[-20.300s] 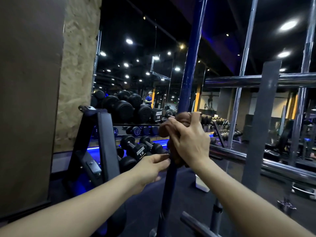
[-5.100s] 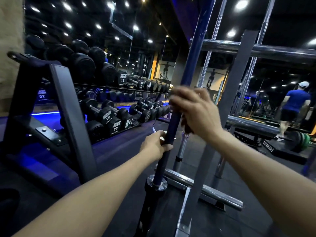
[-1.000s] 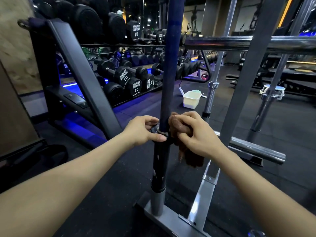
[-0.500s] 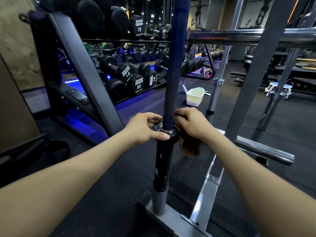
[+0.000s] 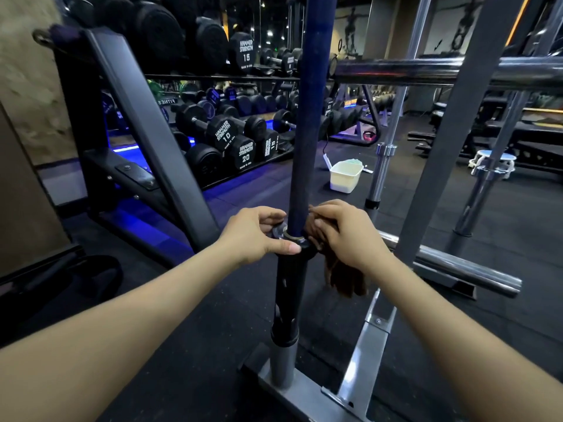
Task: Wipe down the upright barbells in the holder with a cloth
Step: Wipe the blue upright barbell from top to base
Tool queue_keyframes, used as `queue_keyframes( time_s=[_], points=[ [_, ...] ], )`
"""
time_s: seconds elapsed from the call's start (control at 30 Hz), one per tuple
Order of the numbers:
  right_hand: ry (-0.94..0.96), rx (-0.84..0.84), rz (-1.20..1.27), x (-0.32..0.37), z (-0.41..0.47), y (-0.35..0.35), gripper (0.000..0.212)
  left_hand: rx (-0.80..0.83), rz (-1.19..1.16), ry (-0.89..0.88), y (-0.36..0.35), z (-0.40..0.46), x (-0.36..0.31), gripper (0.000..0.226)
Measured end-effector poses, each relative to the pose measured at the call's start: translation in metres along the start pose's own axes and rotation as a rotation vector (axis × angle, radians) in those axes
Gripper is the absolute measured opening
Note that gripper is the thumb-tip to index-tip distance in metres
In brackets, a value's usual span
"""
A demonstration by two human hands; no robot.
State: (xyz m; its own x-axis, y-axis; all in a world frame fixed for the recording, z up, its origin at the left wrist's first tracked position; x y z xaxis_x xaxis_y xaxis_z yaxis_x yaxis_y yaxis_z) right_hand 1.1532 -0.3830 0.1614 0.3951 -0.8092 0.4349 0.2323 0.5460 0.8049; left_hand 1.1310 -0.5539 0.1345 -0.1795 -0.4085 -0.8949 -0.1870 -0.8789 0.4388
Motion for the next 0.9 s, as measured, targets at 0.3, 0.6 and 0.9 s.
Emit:
queue_keyframes(
  time_s=[0.3, 0.6, 0.9],
  points=[
    [0.073, -0.031, -0.053, 0.011, -0.024, 0.010, 0.023, -0.023, -0.023, 0.025, -0.001, 0.001, 0.002, 0.076],
    [0.071, -0.033, -0.121, 0.021, -0.022, 0.010, 0.019, -0.035, -0.051, 0.020, -0.003, -0.002, 0.004, 0.089],
    [0.209, 0.051, -0.169, 0.052, -0.041, 0.014, 0.020, 0.072, -0.240, 0.004, -0.001, -0.014, 0.017, 0.072]
  ],
)
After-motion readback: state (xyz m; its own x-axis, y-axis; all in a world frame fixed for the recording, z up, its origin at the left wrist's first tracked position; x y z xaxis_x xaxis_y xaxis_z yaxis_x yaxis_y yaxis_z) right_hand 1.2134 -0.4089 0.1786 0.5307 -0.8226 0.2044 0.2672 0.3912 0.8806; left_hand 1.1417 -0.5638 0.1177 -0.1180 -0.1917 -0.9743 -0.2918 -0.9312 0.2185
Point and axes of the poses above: each hand's wrist, its own z-axis towards the middle knuckle, its own y-axis out of the back of the hand, x = y × z, the point moved 5 cm from there along z, towards the middle knuckle, and after that the axes turned 3 degrees about x, right-handed, at the moved point
